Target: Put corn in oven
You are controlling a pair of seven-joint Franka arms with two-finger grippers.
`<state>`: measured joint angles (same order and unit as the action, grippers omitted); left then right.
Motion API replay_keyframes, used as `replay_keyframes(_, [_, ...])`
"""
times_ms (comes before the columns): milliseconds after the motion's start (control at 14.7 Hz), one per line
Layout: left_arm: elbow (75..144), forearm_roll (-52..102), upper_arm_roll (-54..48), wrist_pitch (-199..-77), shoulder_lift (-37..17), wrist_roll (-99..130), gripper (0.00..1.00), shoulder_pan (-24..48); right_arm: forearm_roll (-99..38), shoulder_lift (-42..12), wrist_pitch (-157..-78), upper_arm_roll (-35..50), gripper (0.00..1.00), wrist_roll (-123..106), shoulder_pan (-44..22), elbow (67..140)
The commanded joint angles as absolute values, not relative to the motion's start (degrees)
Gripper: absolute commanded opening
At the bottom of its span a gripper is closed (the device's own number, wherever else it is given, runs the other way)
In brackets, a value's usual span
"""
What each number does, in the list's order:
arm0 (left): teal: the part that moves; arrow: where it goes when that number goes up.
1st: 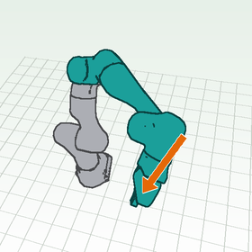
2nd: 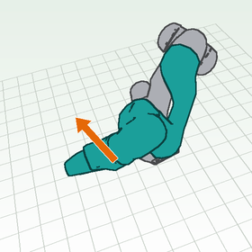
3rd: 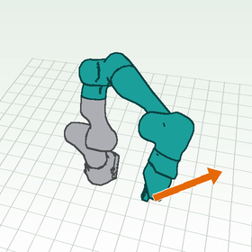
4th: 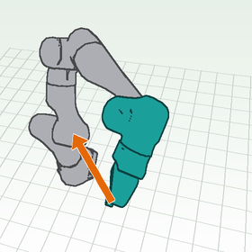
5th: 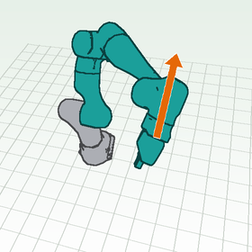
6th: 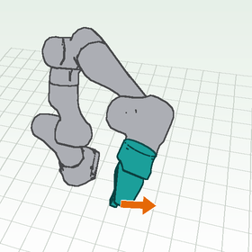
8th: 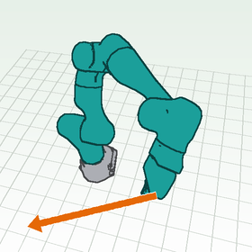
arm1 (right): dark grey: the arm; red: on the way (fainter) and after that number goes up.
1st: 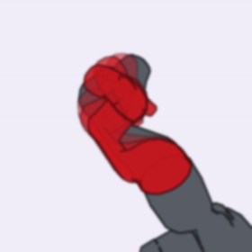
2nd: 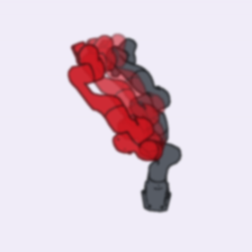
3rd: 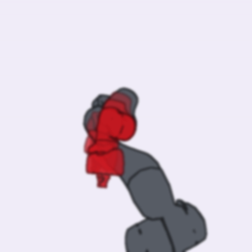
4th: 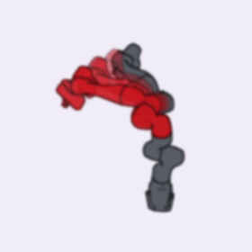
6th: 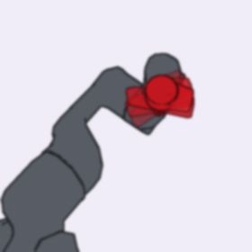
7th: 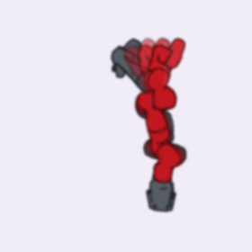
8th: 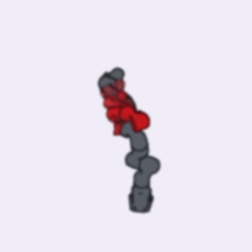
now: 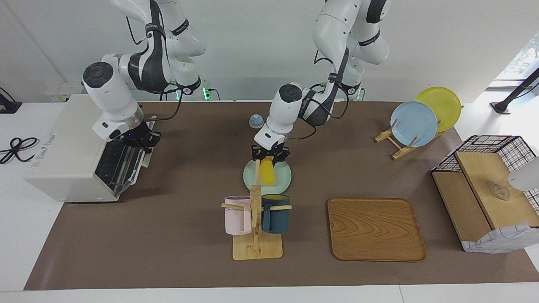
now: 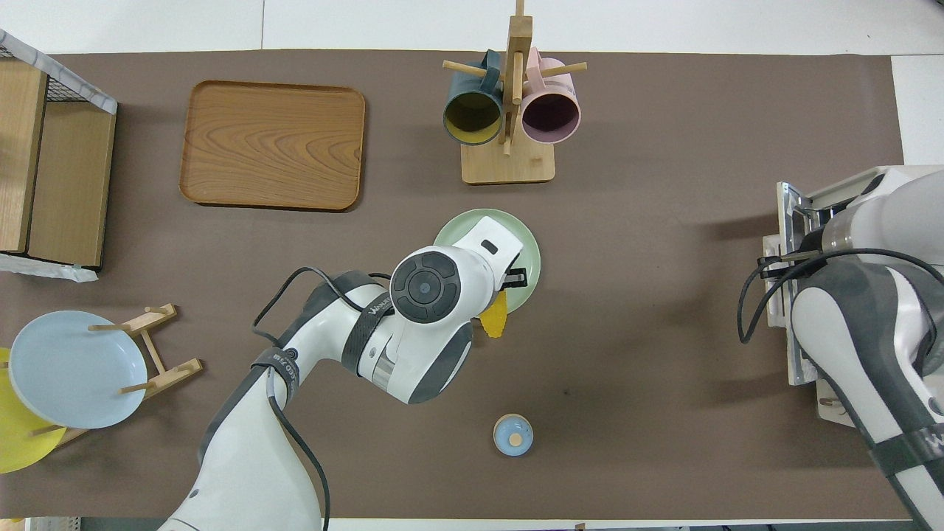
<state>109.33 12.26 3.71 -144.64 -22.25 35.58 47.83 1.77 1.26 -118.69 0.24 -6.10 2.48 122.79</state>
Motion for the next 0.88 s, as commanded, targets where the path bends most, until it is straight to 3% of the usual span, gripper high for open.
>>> replay_keyframes(0, [109.6,12.83,4.83,-146.34,-22.59,35.86,0.0,49.48,3.34,-2.99,-126.9,-0.53,0.0,-6.68,3.7,123.84])
replay_keyframes(68, [109.51,12.75,4.75,-146.42,-22.59,35.77,0.0,49.48,3.34,-2.99,-127.87,-0.53,0.0,-6.59,2.65,124.27])
replay_keyframes(136, [109.6,12.83,4.83,-146.34,-22.59,35.77,0.26,49.4,3.34,-2.99,-129.01,-0.53,0.0,-5.98,2.11,124.89])
replay_keyframes(204, [109.6,12.75,4.83,-145.9,-22.5,35.77,0.73,49.39,3.34,-2.9,-130.24,-0.53,0.0,-5.28,1.76,125.68])
replay_keyframes(271, [109.6,12.48,4.83,-145.55,-22.5,35.77,1.0,49.39,3.25,-2.99,-130.6,-0.53,0.0,-5.19,1.5,126.03])
replay_keyframes(611, [109.16,12.3,5.18,-140.38,-19.79,35.16,1.0,46.68,3.25,-3.43,-131.92,-0.53,0.0,-5.01,0.62,127.0])
replay_keyframes(814, [106.28,11.51,5.36,-127.49,-12.58,28.33,1.0,35.72,3.08,-4.92,-134.03,-0.44,0.0,-2.02,-1.31,127.62])
